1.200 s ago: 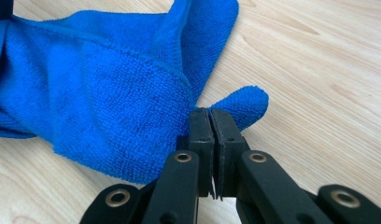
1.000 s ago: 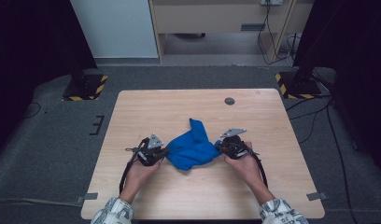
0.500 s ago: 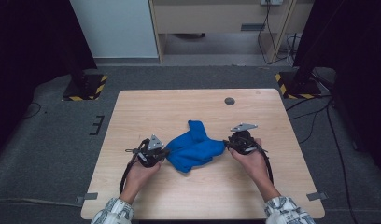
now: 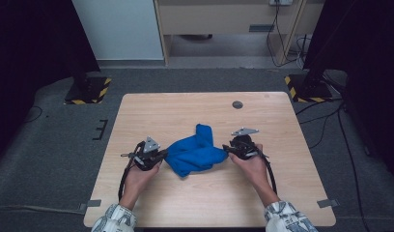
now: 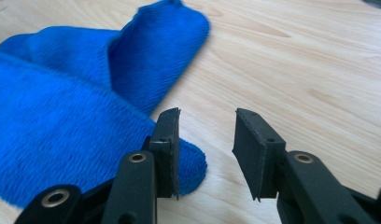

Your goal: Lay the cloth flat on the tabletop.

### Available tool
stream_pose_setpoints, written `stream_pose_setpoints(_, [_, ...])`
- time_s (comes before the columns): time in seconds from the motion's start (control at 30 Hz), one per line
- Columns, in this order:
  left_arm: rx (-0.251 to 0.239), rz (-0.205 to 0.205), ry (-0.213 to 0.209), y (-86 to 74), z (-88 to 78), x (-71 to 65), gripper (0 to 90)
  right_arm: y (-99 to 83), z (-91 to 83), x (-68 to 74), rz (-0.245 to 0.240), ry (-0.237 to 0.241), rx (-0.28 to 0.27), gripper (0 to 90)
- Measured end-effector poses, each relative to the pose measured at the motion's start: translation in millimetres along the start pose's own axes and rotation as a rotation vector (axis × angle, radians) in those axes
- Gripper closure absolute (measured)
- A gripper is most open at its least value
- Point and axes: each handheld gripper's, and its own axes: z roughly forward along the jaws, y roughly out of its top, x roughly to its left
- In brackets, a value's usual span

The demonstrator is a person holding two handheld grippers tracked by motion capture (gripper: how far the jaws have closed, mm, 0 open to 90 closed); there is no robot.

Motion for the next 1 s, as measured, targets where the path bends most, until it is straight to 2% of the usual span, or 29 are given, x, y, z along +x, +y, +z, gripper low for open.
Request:
stream_pose_setpoints(0.17, [0.009,0.004,0.0,-1.5,3.3,0.8,87.7,-4.8,1.6,7.5,-0.011,0.015,0.008,59.2])
stream_pose_setpoints(0.23, [0.024,0.012,0.013,-2.9,6.8,2.3,87.7,-6.9,2.2,9.2,-0.014,0.022,0.013,58.4])
stream_pose_setpoints(0.47, [0.051,-0.006,0.026,-8.3,12.2,10.6,87.6,-15.8,5.4,13.8,-0.001,0.04,0.016,53.1])
stream_pose_setpoints(0.53, [0.052,-0.008,0.028,-9.0,12.6,11.7,87.5,-16.7,6.0,14.6,-0.007,0.044,0.023,51.8])
stream_pose_setpoints(0.67, [0.058,-0.024,0.039,-12.2,14.9,17.2,87.6,-24.9,9.1,21.5,-0.052,0.041,0.04,48.8])
stream_pose_setpoints(0.8, [0.059,-0.025,0.047,-13.0,16.2,18.9,87.5,-29.0,8.9,22.9,-0.066,0.044,0.046,47.5])
stream_pose_setpoints(0.9, [0.055,-0.028,0.049,-13.4,17.0,19.8,87.1,-29.8,8.9,24.0,-0.072,0.053,0.051,48.1])
stream_pose_setpoints(0.97, [0.046,-0.035,0.051,-13.5,16.0,21.0,87.1,-31.8,7.8,28.2,-0.08,0.057,0.045,57.4])
stream_pose_setpoints(1.0, [0.046,-0.035,0.051,-13.5,16.0,21.0,87.1,-31.8,7.8,28.2,-0.08,0.057,0.045,57.4])
